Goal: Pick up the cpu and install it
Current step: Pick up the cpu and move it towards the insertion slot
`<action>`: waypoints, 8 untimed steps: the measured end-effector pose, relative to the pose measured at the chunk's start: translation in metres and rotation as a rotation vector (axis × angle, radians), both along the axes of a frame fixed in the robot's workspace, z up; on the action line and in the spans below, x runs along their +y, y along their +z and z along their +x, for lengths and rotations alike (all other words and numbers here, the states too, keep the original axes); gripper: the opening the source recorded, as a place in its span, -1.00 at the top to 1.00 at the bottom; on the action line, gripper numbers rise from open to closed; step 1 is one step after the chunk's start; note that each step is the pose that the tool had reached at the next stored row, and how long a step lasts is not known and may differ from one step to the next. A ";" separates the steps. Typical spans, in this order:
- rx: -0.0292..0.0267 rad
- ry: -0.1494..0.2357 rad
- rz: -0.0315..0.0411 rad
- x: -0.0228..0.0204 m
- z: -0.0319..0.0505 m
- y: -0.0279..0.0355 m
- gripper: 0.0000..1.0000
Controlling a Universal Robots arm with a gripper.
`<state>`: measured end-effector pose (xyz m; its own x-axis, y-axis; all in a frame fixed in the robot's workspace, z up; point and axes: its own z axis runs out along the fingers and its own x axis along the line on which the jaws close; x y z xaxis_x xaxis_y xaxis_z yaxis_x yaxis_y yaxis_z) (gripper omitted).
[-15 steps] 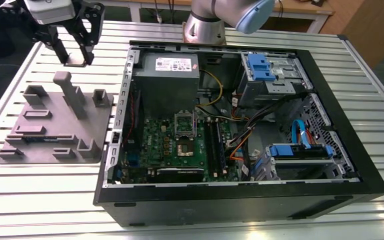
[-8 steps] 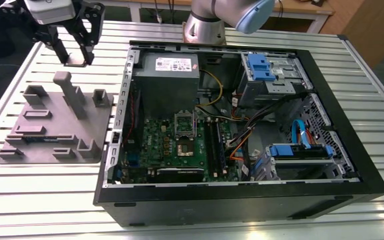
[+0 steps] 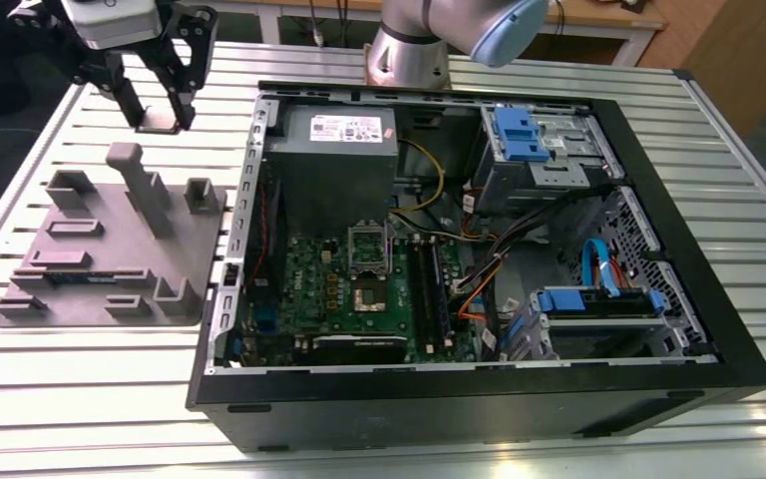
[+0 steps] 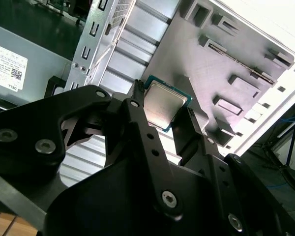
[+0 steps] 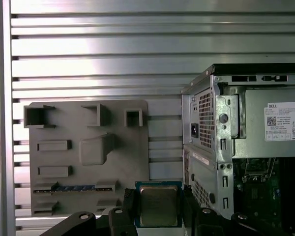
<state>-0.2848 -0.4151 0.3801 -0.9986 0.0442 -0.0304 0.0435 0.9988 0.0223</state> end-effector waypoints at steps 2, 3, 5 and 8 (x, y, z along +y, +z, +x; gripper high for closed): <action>0.0000 0.000 0.0000 0.0000 0.0022 -0.0001 0.06; 0.0000 0.000 0.0000 0.0000 0.0033 -0.0001 0.06; -0.0001 0.000 0.0000 0.0000 0.0057 -0.0002 0.06; -0.0001 0.000 0.0000 0.0000 0.0093 -0.0003 0.06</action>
